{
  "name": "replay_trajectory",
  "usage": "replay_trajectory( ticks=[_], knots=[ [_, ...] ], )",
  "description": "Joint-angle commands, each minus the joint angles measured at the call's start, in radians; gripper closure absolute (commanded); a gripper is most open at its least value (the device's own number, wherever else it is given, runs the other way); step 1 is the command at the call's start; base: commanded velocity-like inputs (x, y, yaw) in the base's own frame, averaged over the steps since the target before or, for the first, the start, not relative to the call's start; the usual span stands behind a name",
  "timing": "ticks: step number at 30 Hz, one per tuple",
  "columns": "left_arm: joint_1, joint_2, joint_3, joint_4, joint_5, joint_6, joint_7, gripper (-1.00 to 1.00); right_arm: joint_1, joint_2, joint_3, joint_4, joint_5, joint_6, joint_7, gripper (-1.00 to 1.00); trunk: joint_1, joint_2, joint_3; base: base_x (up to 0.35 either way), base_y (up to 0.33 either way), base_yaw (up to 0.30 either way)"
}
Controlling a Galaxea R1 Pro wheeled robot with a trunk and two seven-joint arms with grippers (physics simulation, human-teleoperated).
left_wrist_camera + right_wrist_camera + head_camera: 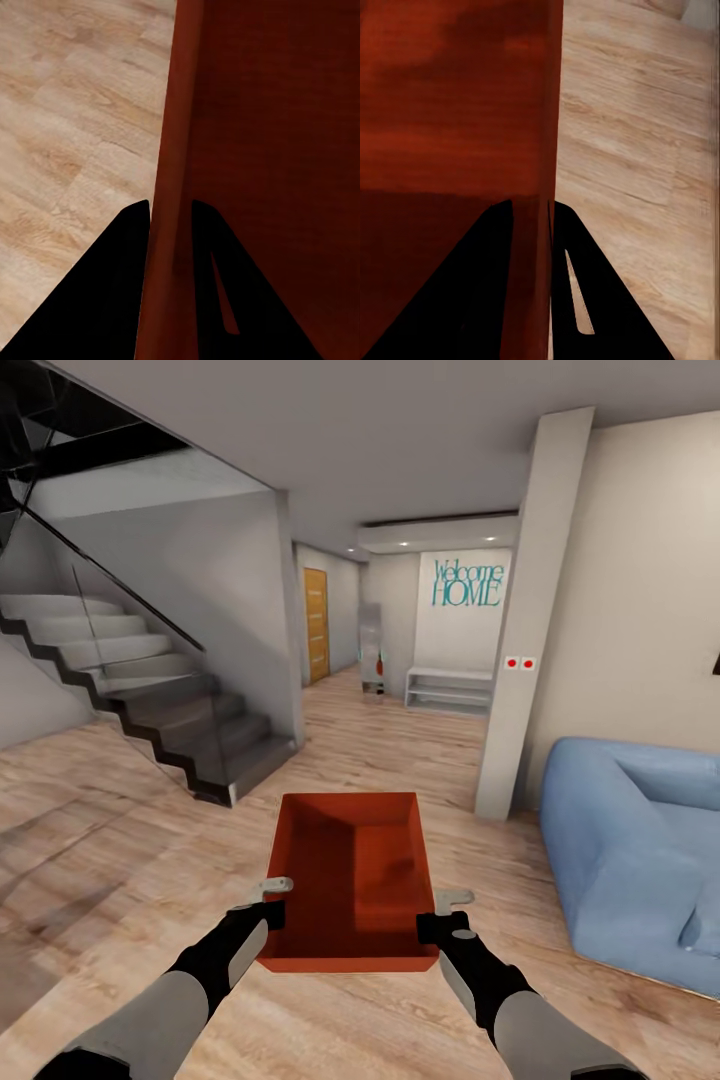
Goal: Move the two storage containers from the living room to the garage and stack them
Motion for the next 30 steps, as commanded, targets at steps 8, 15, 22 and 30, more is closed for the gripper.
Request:
replay_trajectory(
  ticks=[8, 15, 22, 30],
  knots=[
    [-0.002, 0.002, 0.033, -0.006, -0.015, 0.006, 0.014, 1.0, 0.001, 0.0, 0.018, 0.001, -0.011, 0.008, -0.007, 1.0, 0.001, -0.001, -0.001, 0.319, 0.0, -0.242],
    [-0.002, 0.003, 0.033, -0.007, -0.015, 0.006, 0.015, 1.0, 0.001, 0.0, 0.018, 0.001, -0.01, 0.008, -0.007, 1.0, 0.001, -0.001, -0.001, 0.32, 0.0, -0.088],
    [-0.002, 0.003, 0.033, -0.008, -0.015, 0.006, 0.015, 1.0, 0.001, 0.0, 0.018, 0.001, -0.011, 0.008, -0.007, 1.0, 0.001, -0.001, -0.001, 0.32, 0.0, -0.004],
    [-0.002, 0.003, 0.033, -0.008, -0.015, 0.006, 0.015, 1.0, 0.001, 0.0, 0.018, 0.0, -0.01, 0.007, -0.009, 1.0, 0.001, -0.001, -0.001, 0.32, 0.0, 0.0]
  ],
)
